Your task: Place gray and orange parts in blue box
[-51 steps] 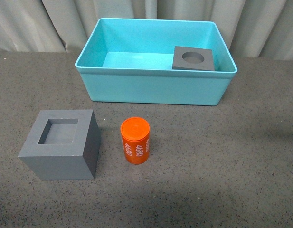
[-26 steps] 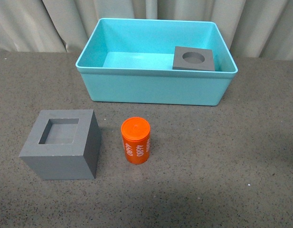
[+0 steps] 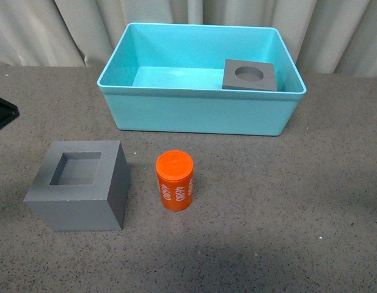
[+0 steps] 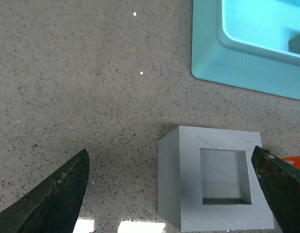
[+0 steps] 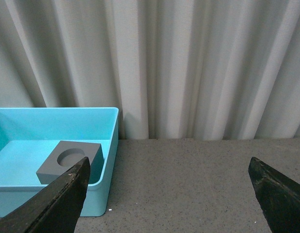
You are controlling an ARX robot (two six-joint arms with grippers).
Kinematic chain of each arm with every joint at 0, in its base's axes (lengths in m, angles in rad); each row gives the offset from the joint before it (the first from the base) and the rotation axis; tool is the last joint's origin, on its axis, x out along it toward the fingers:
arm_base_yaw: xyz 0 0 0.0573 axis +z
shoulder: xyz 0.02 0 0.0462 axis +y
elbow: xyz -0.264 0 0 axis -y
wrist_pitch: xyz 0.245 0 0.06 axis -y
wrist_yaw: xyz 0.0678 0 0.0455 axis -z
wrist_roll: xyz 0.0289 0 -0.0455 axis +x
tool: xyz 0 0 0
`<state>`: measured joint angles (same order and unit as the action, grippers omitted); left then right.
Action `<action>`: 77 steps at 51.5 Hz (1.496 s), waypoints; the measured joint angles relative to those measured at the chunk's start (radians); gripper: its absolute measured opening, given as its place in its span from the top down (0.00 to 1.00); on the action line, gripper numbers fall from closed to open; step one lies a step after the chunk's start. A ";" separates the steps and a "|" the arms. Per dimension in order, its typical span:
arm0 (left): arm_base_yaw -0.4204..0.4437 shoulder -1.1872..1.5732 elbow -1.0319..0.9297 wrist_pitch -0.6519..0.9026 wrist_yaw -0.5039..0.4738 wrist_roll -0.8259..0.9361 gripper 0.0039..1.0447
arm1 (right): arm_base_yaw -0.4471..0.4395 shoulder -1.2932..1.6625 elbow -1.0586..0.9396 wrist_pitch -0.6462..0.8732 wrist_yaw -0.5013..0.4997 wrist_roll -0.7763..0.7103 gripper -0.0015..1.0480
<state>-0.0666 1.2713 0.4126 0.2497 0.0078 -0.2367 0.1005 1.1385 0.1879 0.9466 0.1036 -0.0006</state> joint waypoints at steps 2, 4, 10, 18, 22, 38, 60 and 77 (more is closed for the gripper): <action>0.000 0.059 0.025 0.000 0.031 0.005 0.06 | 0.000 0.000 0.000 0.000 0.000 0.000 0.09; -0.001 0.099 0.042 -0.011 0.062 0.014 0.06 | 0.000 0.000 0.000 0.000 0.000 0.000 0.09; -0.011 0.180 0.089 -0.045 0.093 0.051 0.06 | 0.000 0.000 0.000 0.000 0.000 0.000 0.09; -0.019 0.259 0.134 -0.100 0.091 0.063 0.06 | 0.000 0.000 0.000 0.000 0.000 0.000 0.09; -0.026 0.291 0.146 -0.105 0.073 0.070 0.06 | 0.000 0.000 0.000 0.000 0.000 0.000 0.09; -0.040 0.372 0.175 -0.098 0.016 0.044 0.06 | 0.000 0.000 0.000 0.000 0.000 0.000 0.09; -0.063 0.382 0.194 -0.115 0.038 0.019 0.75 | 0.000 0.000 0.000 0.000 0.000 0.000 0.09; -0.066 0.269 0.195 -0.160 0.050 -0.014 0.84 | 0.000 0.000 0.000 0.000 0.000 0.000 0.09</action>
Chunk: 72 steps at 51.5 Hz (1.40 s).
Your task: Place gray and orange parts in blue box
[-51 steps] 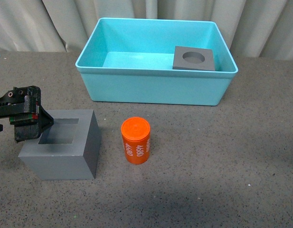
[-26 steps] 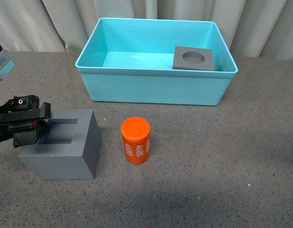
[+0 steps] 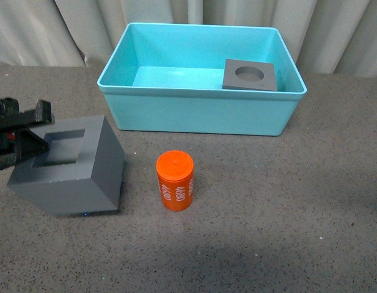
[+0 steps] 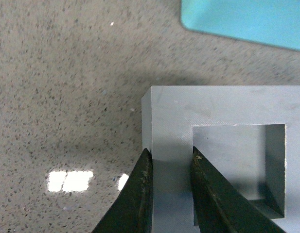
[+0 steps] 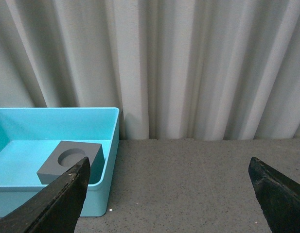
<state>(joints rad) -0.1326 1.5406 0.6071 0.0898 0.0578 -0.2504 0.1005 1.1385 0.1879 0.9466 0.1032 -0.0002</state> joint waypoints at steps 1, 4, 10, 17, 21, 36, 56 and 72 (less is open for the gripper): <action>-0.003 -0.014 0.001 0.000 0.002 -0.009 0.84 | 0.000 0.000 0.000 0.000 0.000 0.000 0.09; -0.024 -0.066 0.017 0.000 -0.003 -0.024 0.84 | 0.000 0.000 0.000 0.000 0.000 0.000 0.09; -0.072 -0.117 0.094 0.025 -0.045 -0.051 0.84 | 0.000 0.000 0.000 0.000 0.000 0.000 0.09; -0.131 -0.063 0.242 0.098 -0.133 -0.050 0.84 | 0.000 0.000 0.000 0.000 0.000 0.000 0.09; -0.143 0.022 0.333 0.122 -0.161 -0.046 0.84 | 0.000 0.000 0.000 0.000 0.000 0.000 0.09; -0.125 0.335 0.548 0.143 -0.187 -0.044 0.85 | 0.000 0.000 0.000 0.000 0.000 0.000 0.09; -0.121 0.487 0.644 0.052 -0.172 -0.071 0.85 | 0.000 0.000 0.000 0.000 0.000 0.000 0.09; -0.127 0.538 0.685 0.010 -0.224 -0.072 0.85 | 0.000 0.000 0.000 0.000 0.000 0.000 0.09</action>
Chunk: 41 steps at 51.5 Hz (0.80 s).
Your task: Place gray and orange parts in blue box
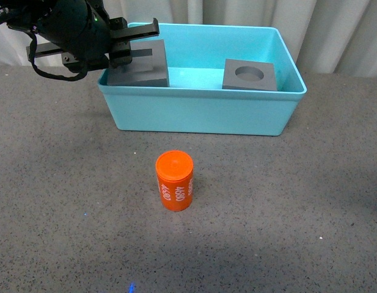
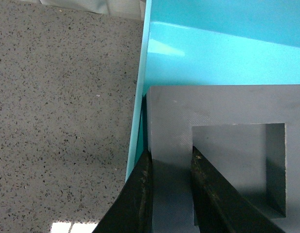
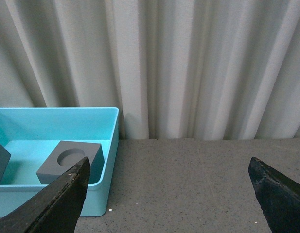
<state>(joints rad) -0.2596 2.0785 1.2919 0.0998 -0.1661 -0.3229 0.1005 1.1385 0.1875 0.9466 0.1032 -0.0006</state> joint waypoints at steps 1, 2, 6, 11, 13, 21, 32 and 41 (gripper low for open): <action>-0.001 0.001 0.001 0.000 -0.001 0.000 0.85 | 0.000 0.000 0.000 0.000 0.000 0.000 0.09; -0.001 0.002 0.003 -0.001 -0.002 -0.001 0.85 | 0.000 0.000 0.000 0.000 0.000 0.000 0.09; -0.003 0.005 0.007 -0.002 -0.004 -0.005 0.80 | 0.000 0.000 0.000 0.000 0.000 0.000 0.09; -0.006 0.004 0.010 -0.002 -0.008 -0.014 0.62 | 0.000 0.000 0.000 0.000 0.000 0.000 0.09; -0.008 0.002 0.010 0.000 -0.007 -0.018 0.55 | 0.000 0.000 0.000 0.000 0.000 0.000 0.09; -0.024 -0.085 -0.090 0.112 -0.042 -0.035 0.22 | 0.000 0.000 0.000 0.000 0.000 0.000 0.09; -0.064 -0.396 -0.456 0.399 -0.094 -0.053 0.06 | 0.000 0.000 0.000 0.000 0.000 0.000 0.09; -0.028 -0.558 -0.695 0.478 -0.126 -0.025 0.06 | 0.000 0.000 0.000 0.000 0.000 0.000 0.09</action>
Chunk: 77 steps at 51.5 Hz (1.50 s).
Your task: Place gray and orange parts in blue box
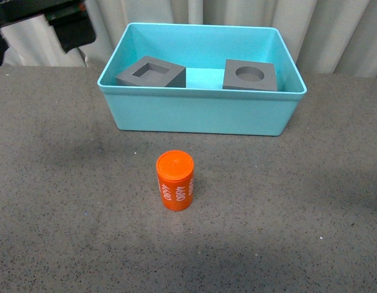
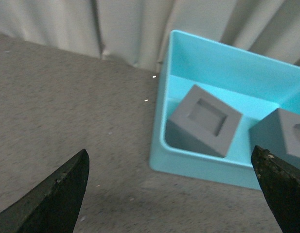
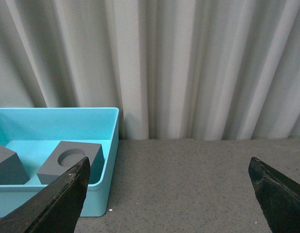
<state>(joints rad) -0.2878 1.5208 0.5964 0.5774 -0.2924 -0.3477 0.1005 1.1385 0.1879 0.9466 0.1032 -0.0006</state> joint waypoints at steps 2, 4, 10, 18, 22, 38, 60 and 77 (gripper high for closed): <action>0.011 -0.016 -0.021 -0.005 -0.010 0.006 0.06 | 0.000 0.000 0.000 0.000 0.000 0.000 0.09; 0.024 -0.038 -0.052 -0.007 -0.021 0.013 0.06 | 0.000 0.000 0.000 0.000 0.000 0.000 0.09; 0.065 -0.025 -0.206 0.318 0.065 0.153 0.21 | 0.000 0.000 0.000 0.000 0.000 0.000 0.09; 0.123 -0.150 -0.369 0.565 0.133 0.308 0.55 | 0.000 0.000 0.000 0.000 0.000 0.000 0.09; 0.145 -0.221 -0.418 0.536 0.156 0.323 0.71 | 0.000 -0.001 0.000 0.000 0.000 0.000 0.09; 0.198 -0.449 -0.515 0.399 0.208 0.336 0.97 | 0.000 0.000 0.000 0.000 0.000 0.000 0.09; 0.285 -0.844 -0.578 0.079 0.292 0.340 0.97 | 0.000 0.000 0.000 0.000 0.000 0.000 0.09; 0.285 -1.073 -0.578 -0.130 0.292 0.340 0.97 | 0.000 0.000 0.000 0.000 0.000 0.000 0.09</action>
<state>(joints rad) -0.0025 0.4477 0.0181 0.4469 -0.0006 -0.0078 0.1005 1.1381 0.1875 0.9466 0.1032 -0.0006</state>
